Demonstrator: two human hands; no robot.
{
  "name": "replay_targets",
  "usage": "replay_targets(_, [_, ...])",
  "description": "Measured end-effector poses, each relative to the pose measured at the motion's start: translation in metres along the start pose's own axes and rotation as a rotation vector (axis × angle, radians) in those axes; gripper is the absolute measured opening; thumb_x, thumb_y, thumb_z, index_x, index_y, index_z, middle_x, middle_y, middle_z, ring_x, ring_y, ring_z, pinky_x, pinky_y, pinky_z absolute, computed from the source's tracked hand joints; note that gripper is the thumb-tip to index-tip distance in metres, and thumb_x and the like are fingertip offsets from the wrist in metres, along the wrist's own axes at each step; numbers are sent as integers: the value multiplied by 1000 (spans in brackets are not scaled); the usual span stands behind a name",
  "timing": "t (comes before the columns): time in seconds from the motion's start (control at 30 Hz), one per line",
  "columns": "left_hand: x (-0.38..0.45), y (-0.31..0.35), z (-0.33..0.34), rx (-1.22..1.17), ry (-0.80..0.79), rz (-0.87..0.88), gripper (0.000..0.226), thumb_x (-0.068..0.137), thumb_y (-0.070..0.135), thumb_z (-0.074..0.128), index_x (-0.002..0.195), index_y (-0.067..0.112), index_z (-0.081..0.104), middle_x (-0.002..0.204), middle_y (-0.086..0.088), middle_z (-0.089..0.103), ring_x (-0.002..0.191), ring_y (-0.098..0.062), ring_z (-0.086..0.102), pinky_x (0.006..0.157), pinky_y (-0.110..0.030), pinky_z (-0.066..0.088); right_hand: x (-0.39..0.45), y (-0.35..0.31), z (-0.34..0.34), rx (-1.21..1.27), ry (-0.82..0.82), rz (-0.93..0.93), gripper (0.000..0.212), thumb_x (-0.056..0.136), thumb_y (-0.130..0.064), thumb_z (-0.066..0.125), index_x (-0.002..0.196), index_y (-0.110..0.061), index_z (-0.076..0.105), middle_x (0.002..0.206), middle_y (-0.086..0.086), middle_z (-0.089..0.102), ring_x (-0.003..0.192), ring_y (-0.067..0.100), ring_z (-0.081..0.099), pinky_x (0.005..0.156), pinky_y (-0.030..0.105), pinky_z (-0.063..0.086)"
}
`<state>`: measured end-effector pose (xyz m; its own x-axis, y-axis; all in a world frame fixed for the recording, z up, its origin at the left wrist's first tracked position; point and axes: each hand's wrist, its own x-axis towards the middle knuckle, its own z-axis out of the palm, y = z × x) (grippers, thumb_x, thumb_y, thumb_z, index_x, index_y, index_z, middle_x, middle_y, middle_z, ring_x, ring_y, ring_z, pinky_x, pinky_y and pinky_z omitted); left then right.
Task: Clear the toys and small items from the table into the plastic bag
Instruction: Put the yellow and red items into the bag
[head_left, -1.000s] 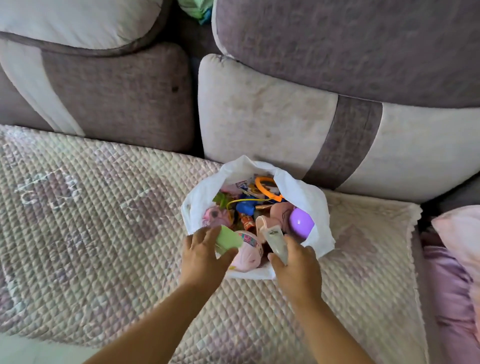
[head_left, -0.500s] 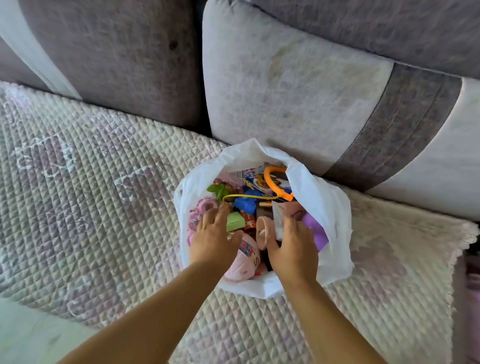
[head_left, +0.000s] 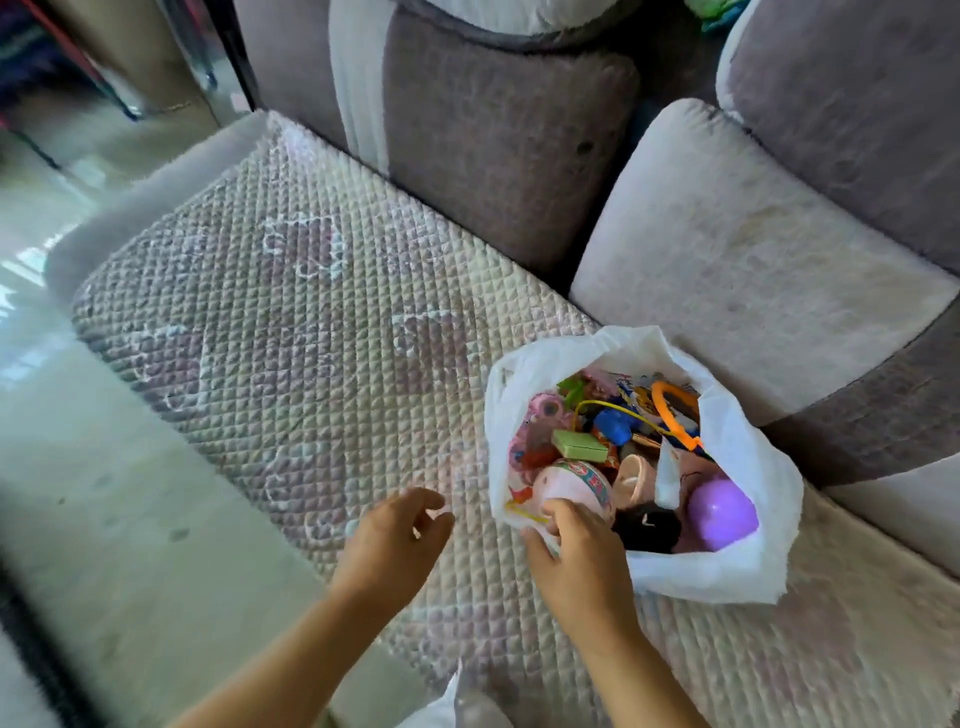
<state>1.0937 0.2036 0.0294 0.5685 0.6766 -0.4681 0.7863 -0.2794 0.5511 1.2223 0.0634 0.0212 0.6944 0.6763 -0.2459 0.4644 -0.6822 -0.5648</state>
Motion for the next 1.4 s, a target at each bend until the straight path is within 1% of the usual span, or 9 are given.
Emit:
replay_targets(0.1, [-39, -44, -26, -43, 4, -72, 18, 89, 37, 56, 103, 27, 63, 74, 9, 61, 65, -7, 56, 64, -22, 46, -16, -40, 17, -55, -123, -112, 34, 90, -35, 51, 119, -18, 54, 112, -1, 59, 107, 17, 50, 89, 28, 40])
replay_targets(0.23, [-102, -103, -65, -124, 48, -187, 3, 88, 35, 59, 86, 34, 57, 65, 7, 58, 57, -3, 48, 55, -11, 35, -44, -101, 39, -120, -239, -235, 29, 91, -39, 47, 112, -20, 55, 110, -4, 58, 105, 13, 50, 86, 23, 38])
replay_targets(0.37, [-169, -170, -104, -231, 85, -300, 11, 87, 32, 62, 80, 36, 53, 66, 3, 60, 63, -10, 51, 69, -25, 47, -87, -168, 62, -133, -320, -335, 20, 89, -37, 51, 93, -19, 58, 87, -11, 54, 94, 13, 53, 78, 25, 39])
replay_targets(0.5, [-241, -246, -139, -300, 148, -402, 13, 86, 36, 61, 77, 40, 53, 71, 5, 64, 65, -6, 58, 67, -23, 48, -138, -231, 93, -130, -413, -372, 14, 87, -34, 56, 77, -23, 56, 72, -13, 51, 77, 9, 52, 69, 21, 38])
replay_targets(0.63, [-302, -312, -170, -368, 229, -458, 12, 86, 37, 59, 74, 38, 56, 71, 6, 60, 65, -1, 54, 65, -20, 44, -178, -286, 130, -155, -506, -405, 16, 85, -31, 59, 71, -29, 53, 73, -11, 58, 73, 7, 55, 67, 17, 39])
replay_targets(0.77, [-355, -363, -194, -430, 379, -540, 10, 87, 35, 57, 80, 31, 61, 75, 6, 63, 70, -4, 57, 67, -23, 46, -209, -340, 170, -199, -547, -474, 10, 86, -33, 60, 82, -23, 63, 83, -7, 64, 78, 8, 58, 69, 18, 40])
replay_targets(1.0, [-401, -421, -204, -552, 533, -687, 8, 89, 34, 56, 87, 29, 62, 80, 11, 64, 75, -6, 58, 70, -25, 46, -235, -421, 234, -307, -650, -699, 16, 86, -32, 59, 80, -17, 62, 79, -4, 63, 71, 10, 55, 66, 25, 39])
replay_targets(1.23, [-405, -452, -208, -651, 600, -863, 7, 88, 38, 57, 82, 35, 59, 72, 7, 62, 66, -1, 55, 61, -17, 42, -223, -481, 294, -359, -790, -767, 13, 82, -35, 62, 77, -23, 62, 73, -5, 62, 72, 14, 57, 67, 31, 45])
replay_targets(1.4, [-374, -470, -240, -706, 661, -986, 5, 86, 38, 58, 84, 35, 61, 76, 10, 63, 73, -1, 57, 68, -18, 44, -185, -541, 338, -408, -856, -909, 14, 84, -40, 58, 86, -27, 62, 56, -9, 50, 57, 1, 45, 53, 15, 33])
